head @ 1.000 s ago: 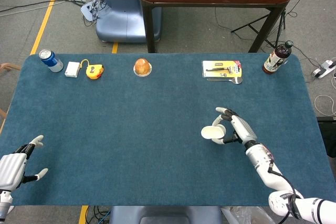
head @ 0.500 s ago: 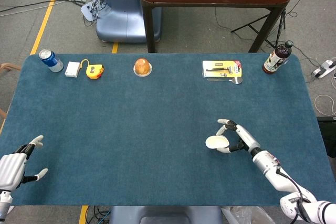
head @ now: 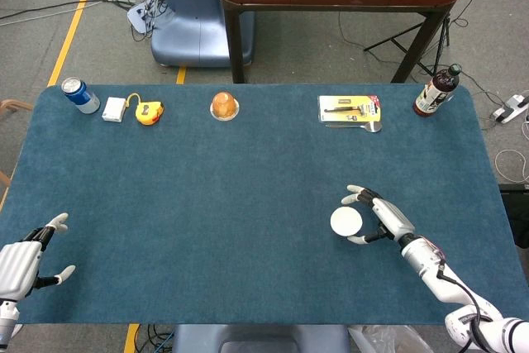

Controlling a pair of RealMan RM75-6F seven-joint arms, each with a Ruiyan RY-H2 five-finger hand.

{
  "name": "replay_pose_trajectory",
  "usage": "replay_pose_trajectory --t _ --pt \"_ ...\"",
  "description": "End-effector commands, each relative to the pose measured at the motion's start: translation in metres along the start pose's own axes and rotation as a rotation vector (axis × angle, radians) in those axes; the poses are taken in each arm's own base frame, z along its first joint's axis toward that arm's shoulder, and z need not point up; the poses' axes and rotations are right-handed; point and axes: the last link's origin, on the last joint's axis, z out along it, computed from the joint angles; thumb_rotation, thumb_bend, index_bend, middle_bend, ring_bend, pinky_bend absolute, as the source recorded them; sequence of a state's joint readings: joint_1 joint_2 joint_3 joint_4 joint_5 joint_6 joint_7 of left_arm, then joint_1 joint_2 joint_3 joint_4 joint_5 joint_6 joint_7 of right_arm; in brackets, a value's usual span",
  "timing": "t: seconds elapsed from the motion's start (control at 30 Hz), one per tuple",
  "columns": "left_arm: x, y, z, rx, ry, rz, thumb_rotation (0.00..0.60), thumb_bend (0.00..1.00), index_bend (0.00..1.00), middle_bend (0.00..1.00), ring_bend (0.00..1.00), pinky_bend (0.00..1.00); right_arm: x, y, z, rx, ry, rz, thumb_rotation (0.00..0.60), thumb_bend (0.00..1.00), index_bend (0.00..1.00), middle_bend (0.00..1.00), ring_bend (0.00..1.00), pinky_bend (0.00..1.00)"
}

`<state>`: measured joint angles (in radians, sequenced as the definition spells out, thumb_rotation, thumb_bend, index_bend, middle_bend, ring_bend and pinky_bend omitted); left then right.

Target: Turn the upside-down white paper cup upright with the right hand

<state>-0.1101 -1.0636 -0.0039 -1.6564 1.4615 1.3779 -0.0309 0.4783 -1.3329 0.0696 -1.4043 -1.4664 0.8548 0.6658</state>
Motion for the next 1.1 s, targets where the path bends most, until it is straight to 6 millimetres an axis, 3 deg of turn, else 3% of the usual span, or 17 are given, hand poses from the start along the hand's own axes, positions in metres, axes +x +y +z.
replay_pose_trajectory --t 0.03,0.3,0.7,1.1 --pt "0.0 0.0 0.0 0.0 -0.001 0.001 0.6 0.15 0.13 0.29 0.27 0.44 0.006 -0.004 -0.004 0.012 0.026 -0.059 0.6 0.03 0.22 0.06 0.0 0.0" --pt "0.0 0.0 0.0 0.002 -0.001 0.001 0.6 0.15 0.13 0.29 0.27 0.44 0.024 -0.015 -0.023 0.015 0.099 -0.193 0.6 0.01 0.19 0.05 0.0 0.0" --pt "0.001 0.002 -0.001 -0.007 0.006 -0.003 0.6 0.15 0.13 0.29 0.27 0.44 0.052 -0.028 -0.081 -0.187 0.423 -0.601 0.6 0.01 0.19 0.11 0.0 0.0" --pt "0.002 0.004 -0.001 -0.024 0.076 -0.013 0.6 0.15 0.17 0.29 0.27 0.46 0.058 -0.013 -0.139 -0.355 0.581 -0.719 0.6 0.01 0.2 0.12 0.0 0.0"
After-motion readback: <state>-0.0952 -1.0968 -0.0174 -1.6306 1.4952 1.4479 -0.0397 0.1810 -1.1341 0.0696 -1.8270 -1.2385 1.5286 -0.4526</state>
